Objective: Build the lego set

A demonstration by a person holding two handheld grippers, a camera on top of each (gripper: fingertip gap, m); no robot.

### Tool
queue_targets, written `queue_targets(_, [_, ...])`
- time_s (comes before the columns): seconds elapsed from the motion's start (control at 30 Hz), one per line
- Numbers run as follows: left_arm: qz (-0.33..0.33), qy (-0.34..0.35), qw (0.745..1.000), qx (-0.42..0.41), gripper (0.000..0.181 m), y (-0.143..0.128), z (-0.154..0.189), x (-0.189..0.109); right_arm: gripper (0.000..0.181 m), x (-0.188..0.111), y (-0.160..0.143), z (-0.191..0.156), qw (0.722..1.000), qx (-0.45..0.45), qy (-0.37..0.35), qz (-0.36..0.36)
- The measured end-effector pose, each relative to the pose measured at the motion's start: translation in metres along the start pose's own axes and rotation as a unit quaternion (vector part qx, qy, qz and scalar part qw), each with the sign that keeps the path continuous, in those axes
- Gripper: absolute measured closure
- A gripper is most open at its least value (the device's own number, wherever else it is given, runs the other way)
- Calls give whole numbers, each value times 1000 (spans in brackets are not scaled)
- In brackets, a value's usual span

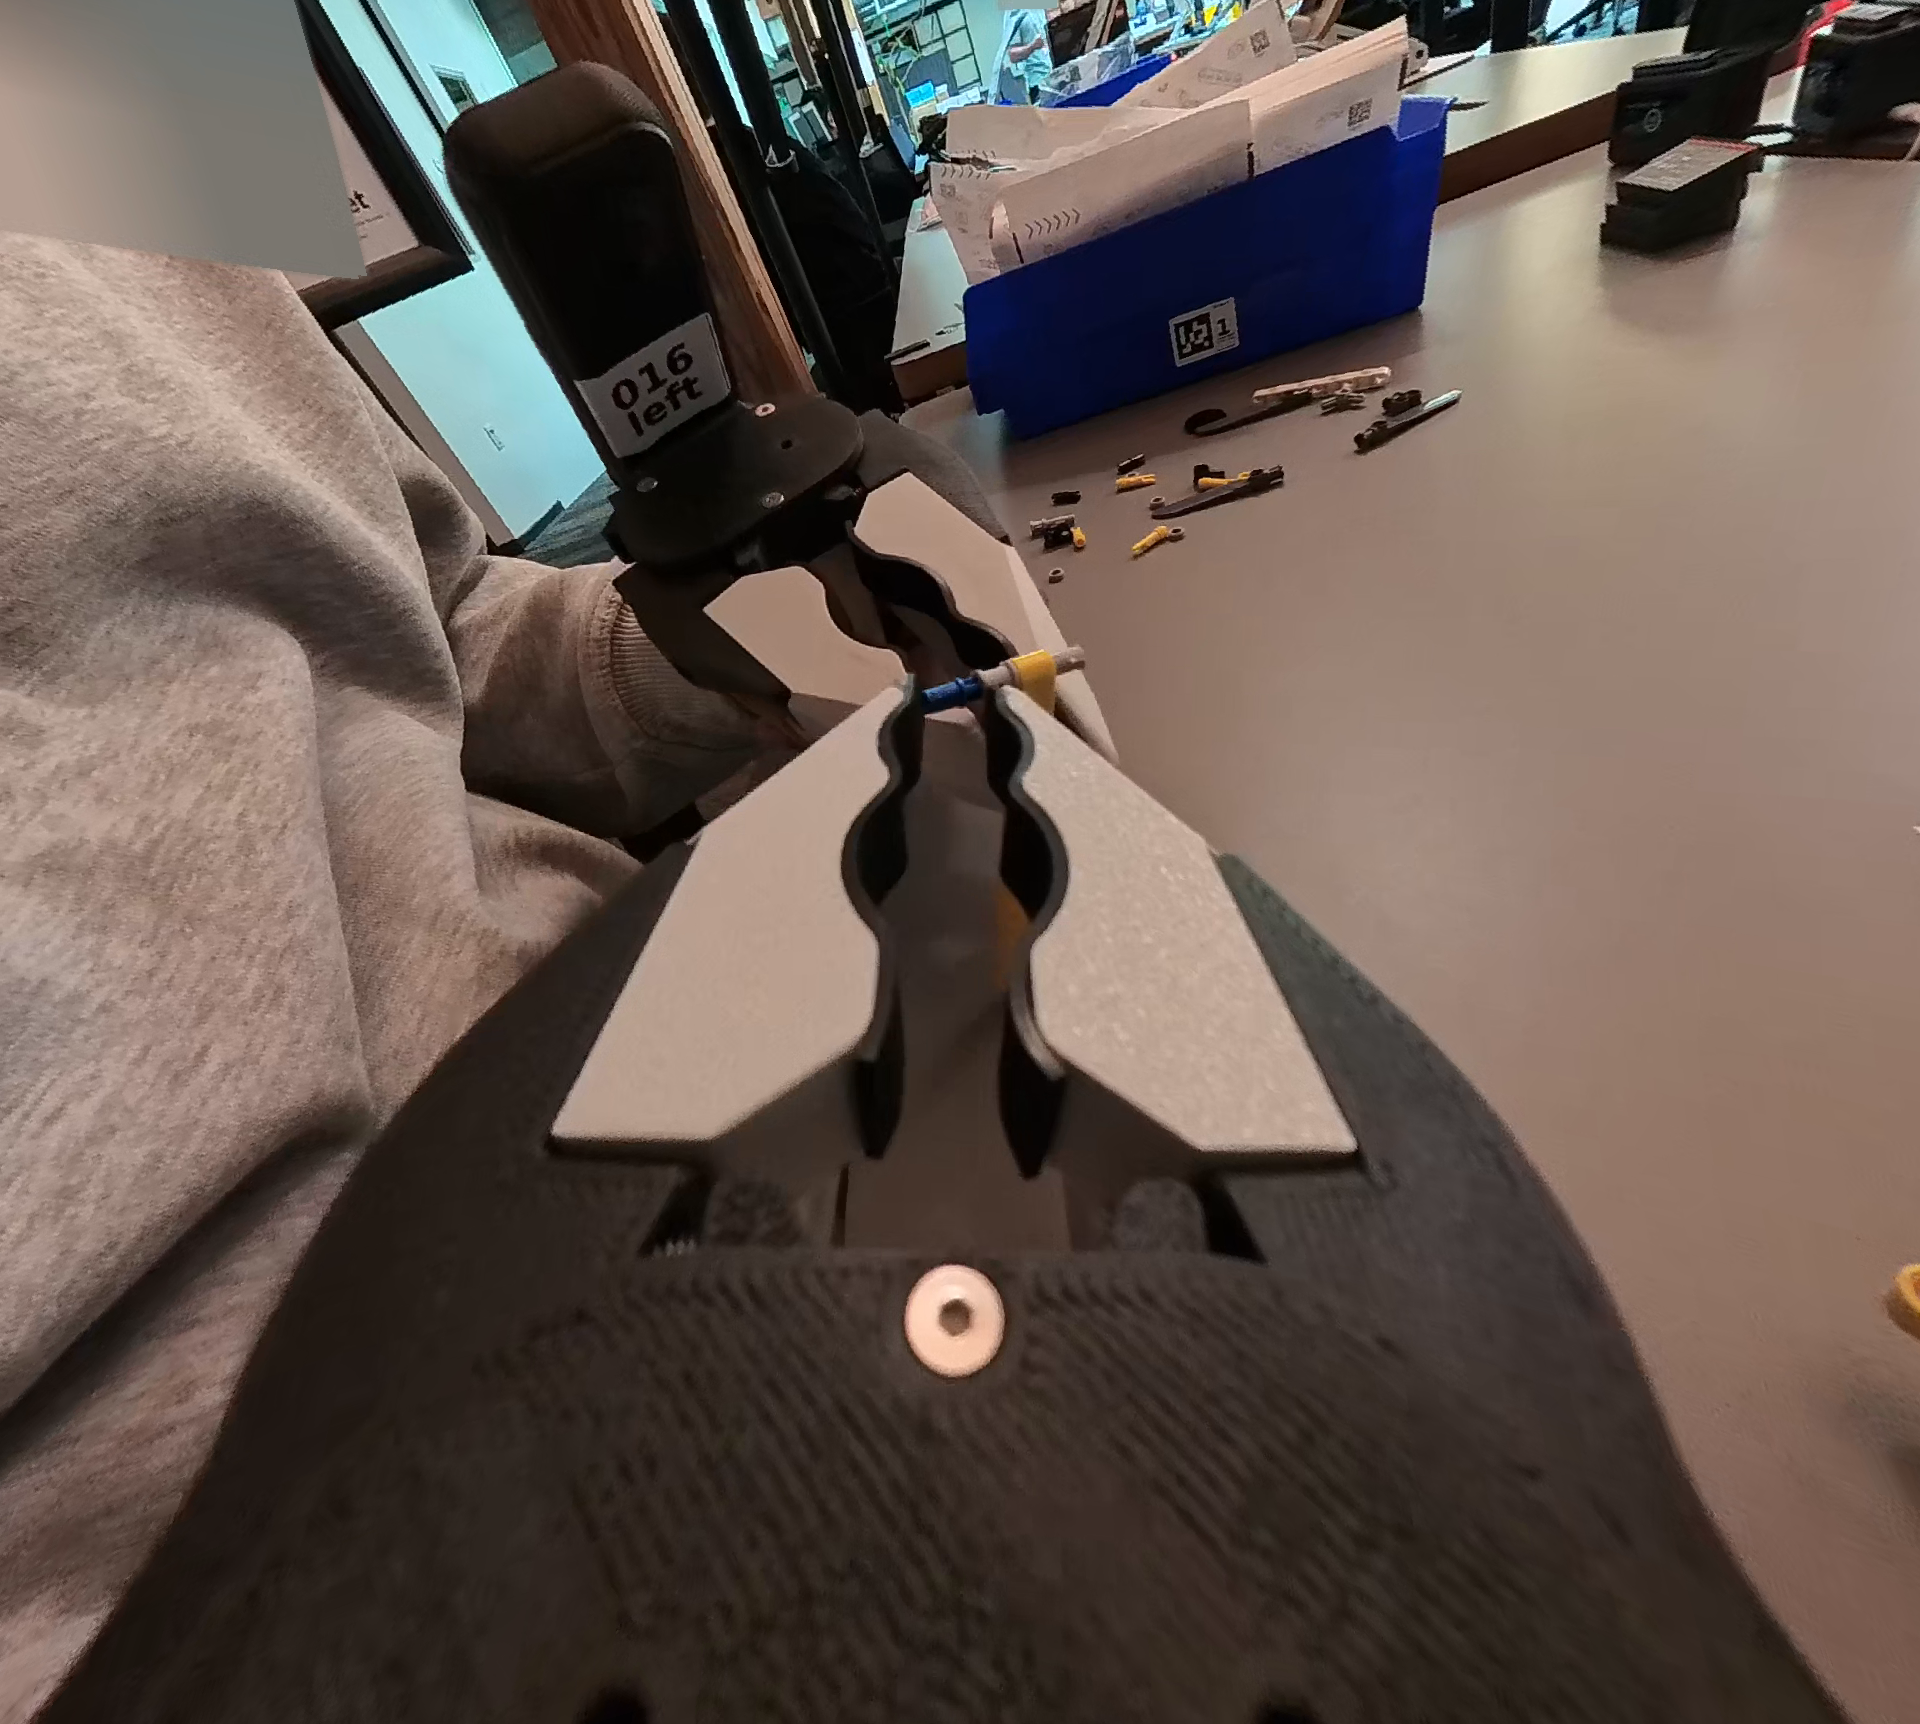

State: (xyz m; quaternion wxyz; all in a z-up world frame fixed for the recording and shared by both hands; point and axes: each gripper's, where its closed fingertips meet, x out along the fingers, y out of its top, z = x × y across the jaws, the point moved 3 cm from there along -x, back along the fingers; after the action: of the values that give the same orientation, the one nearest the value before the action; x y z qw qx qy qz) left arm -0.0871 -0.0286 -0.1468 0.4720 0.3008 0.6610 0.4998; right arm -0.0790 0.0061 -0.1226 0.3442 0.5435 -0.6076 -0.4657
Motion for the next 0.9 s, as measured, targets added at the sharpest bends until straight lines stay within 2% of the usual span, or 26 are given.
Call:
queue_targets(0.03, [2,0,1000,-5,172,1,-1,0,171,0,0,0,1000,-2,-1,-1])
queue_targets(0.17, [30,-14,999,-26,175,9,-3,-6,170,1,3,-4,1000,-5,4,6])
queue_targets(0.23, [43,-25,998,-37,175,12,-1,-7,154,-1,7,-4,1000,-4,2,23])
queue_targets(0.4, [53,-70,995,-52,176,13,9,-8,145,1,8,-10,999,-36,12,29])
queue_targets(0.57, [69,-110,988,-83,176,18,14,-11,154,1,9,-16,998,-44,24,30])
queue_targets(0.9, [76,-195,968,-137,176,20,23,-18,153,0,7,-24,997,-36,61,29])
